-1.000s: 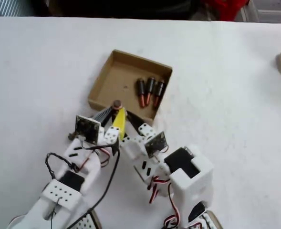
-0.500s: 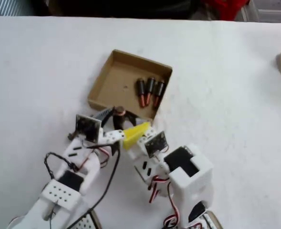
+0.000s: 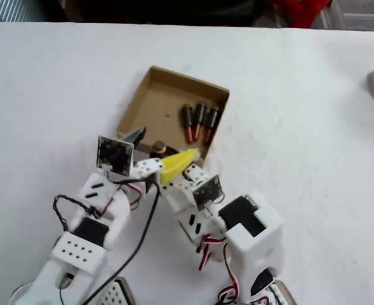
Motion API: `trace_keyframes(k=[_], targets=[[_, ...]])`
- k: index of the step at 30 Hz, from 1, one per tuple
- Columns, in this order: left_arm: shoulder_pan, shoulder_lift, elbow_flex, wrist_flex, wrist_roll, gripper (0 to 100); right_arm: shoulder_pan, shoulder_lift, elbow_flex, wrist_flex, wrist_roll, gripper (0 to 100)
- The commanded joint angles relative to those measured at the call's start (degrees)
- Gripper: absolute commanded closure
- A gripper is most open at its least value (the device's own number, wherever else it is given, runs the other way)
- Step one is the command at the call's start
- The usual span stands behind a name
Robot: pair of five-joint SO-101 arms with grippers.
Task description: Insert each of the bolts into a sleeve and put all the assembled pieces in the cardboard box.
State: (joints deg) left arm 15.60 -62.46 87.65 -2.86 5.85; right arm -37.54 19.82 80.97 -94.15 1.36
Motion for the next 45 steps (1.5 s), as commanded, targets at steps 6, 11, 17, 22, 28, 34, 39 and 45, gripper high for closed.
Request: trace_keyframes(k=[6, 11, 17, 22, 28, 34, 39, 45], targets=[[-0.8, -0.4, -8.9, 5.8, 5.1, 56, 0.5, -0.9, -0.2, -0.1, -0.7, 98.1], [-0.8, -4.1, -12.1, 12.9, 5.2, 69, 0.5, -0.9, -0.2, -0.1, -0.7, 98.1], [-0.8, -17.5, -15.4, 26.9, 5.1, 97, 0.5, -0.9, -0.2, -0.1, -0.7, 98.1], [-0.8, -28.8, -15.4, 41.5, 5.1, 92, 0.5, -0.9, -0.2, -0.1, -0.7, 98.1], [-3.2, -42.3, -15.6, 55.8, 4.7, 92, 0.5, -0.9, -0.2, -0.1, -0.7, 98.1], [-13.3, -42.1, -14.1, 58.4, 4.7, 92, 0.5, -0.9, 0.0, -0.1, -0.7, 98.1], [-20.7, -42.1, -5.8, 58.0, 4.7, 92, 0.4, -1.4, 2.2, -0.4, -0.7, 98.1], [-23.2, -42.1, 6.3, 53.6, 4.6, 92, 0.5, -1.5, 2.4, -0.5, -0.6, 98.1]])
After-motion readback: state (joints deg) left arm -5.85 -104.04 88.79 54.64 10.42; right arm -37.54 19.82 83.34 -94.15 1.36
